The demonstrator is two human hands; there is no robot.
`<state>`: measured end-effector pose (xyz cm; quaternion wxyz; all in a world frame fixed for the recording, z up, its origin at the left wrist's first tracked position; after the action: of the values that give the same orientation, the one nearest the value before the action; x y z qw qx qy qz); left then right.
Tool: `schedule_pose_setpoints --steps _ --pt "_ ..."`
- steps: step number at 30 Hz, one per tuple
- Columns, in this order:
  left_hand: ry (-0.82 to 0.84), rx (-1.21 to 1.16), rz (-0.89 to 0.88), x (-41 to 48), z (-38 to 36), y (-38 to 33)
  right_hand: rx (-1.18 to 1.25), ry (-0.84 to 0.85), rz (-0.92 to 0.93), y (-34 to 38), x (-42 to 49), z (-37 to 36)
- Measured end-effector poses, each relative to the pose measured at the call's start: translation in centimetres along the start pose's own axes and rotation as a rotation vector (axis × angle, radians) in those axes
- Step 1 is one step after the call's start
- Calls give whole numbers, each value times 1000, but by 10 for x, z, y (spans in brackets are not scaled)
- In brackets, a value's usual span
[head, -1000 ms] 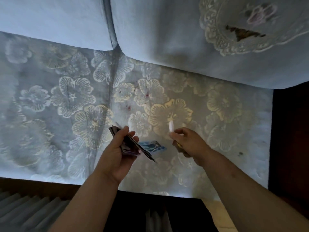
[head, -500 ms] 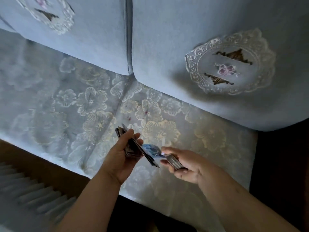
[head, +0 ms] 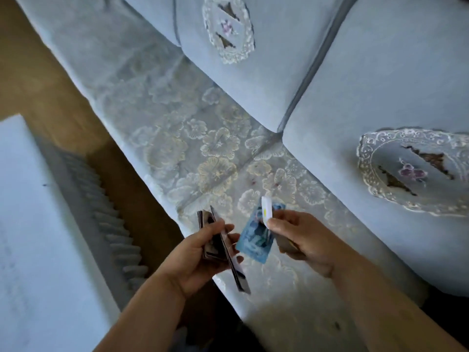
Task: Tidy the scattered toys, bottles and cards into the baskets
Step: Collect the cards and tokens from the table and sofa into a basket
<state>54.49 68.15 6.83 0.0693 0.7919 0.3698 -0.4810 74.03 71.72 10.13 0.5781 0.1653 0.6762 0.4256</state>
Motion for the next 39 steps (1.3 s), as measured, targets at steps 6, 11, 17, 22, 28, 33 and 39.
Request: schedule_pose_setpoints --steps 6,11,17,22,28,33,39 --pt "233 -85 -110 -51 32 -8 -220 342 148 51 -4 -83" --pt "281 -160 -232 -99 80 -4 -399 478 188 68 -13 -147" --pt "199 -296 -433 -174 160 31 -640 662 240 56 -49 -255" --pt "156 -372 -526 -232 228 81 -789 772 274 22 -93 -335" --pt "38 -450 -638 -318 320 162 -854 958 191 -43 -172 -433" --pt "-59 -541 -724 -397 394 230 -949 1106 200 -94 -247 -527" --pt "-56 -730 -839 -444 440 251 -973 1131 262 -102 -282 -593"
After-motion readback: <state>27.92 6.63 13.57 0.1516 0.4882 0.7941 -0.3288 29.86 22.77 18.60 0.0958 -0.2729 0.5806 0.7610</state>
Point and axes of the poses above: each hand's wrist, its own x-axis towards the middle knuckle, its own z-axis out of the back of the hand, y = z × x, the point moved 4 cm from there along x, towards the middle knuckle, and after that the axes turned 10 degrees about -x, right-handed, at the moved point
